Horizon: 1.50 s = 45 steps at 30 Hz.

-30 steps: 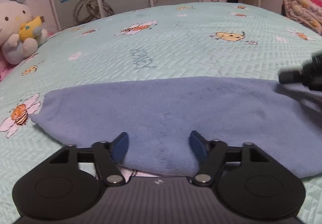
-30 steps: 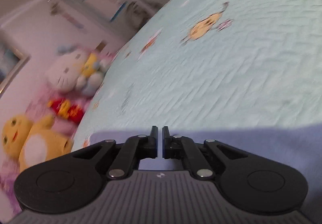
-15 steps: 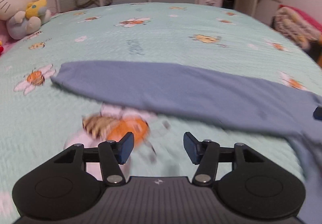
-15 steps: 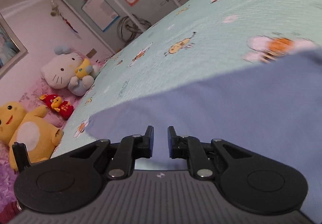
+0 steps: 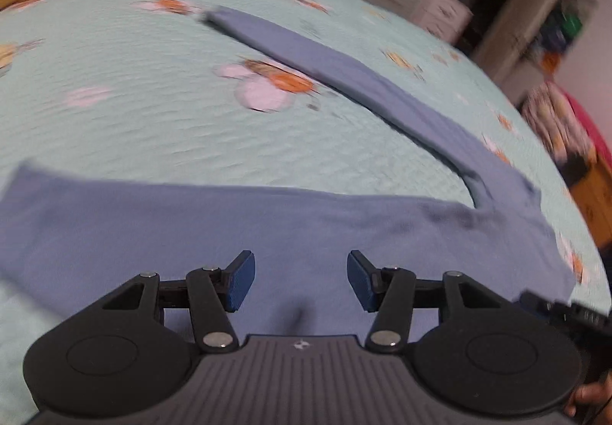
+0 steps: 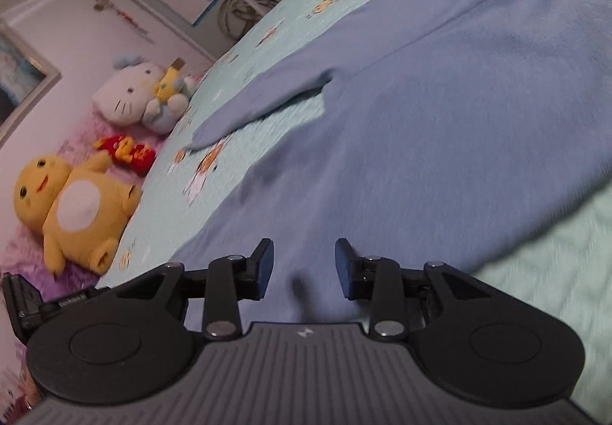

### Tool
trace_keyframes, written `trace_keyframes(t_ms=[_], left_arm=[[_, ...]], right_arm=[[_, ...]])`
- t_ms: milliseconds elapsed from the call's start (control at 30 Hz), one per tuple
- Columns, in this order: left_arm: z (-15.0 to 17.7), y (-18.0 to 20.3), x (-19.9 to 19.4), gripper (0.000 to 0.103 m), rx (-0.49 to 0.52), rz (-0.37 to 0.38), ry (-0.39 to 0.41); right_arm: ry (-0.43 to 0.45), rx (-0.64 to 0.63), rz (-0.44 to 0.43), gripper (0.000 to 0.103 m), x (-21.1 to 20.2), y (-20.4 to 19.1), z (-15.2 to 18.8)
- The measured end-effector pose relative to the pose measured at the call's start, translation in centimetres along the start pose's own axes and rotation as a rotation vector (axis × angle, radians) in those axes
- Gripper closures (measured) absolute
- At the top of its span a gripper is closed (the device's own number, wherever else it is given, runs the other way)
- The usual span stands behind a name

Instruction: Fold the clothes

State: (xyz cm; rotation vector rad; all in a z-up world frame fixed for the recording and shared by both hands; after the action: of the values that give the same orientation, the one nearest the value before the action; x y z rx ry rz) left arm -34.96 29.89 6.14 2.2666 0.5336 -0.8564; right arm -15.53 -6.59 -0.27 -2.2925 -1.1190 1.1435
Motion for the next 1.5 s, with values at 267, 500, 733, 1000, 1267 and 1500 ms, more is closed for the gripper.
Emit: trace_keyframes(t_ms=[267,500,733,1000,1267,1500], left_arm=[[-1.4,-8.0,-5.3,0.046,-0.144,-0.154,0.165],[-0.7,-5.9,-3.9,0.046,0.059,-0.073,0.094],[2.9,-1.8,0.1,0.046,0.218,0.029,-0.022],[0.1,0.0,5.3,0.043,0.326,-0.067,0.009],[-2.4,-1.5,4.6,0.046,0.172,-0.069,0.026],[0.9,1.5,5.3,0.038,0.272,0.005,-0.022]], right_arm=[[-0.029,-0.165,0.019,0.063,-1.1,-3.9,2.8],[-0.056,-0.406,0.003,0.064,0.9,-9.7,2.8],[-0.151,-0.440,-0.010,0.081,5.4,-11.5,3.0],[-0.196,-0.523,0.032,0.088,12.9,-13.7,0.3],[-0.067,-0.505,-0.012,0.085,10.6,-14.2,-1.2],[-0.074,-0.411,0.152,0.084,6.4,-8.2,-0.5]])
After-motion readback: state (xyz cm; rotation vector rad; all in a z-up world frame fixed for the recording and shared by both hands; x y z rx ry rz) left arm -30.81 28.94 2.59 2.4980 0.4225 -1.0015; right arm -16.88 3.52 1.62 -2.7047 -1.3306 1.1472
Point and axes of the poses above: each gripper's, at about its wrist camera, not at the fingertips, and x roughly the way its jaws point, y to its right, z to its underside, the point moved 1 cm from there along x, roughly the way its jaws point, and after that the axes turned 8 degrees about -x, right-handed, at the moved point
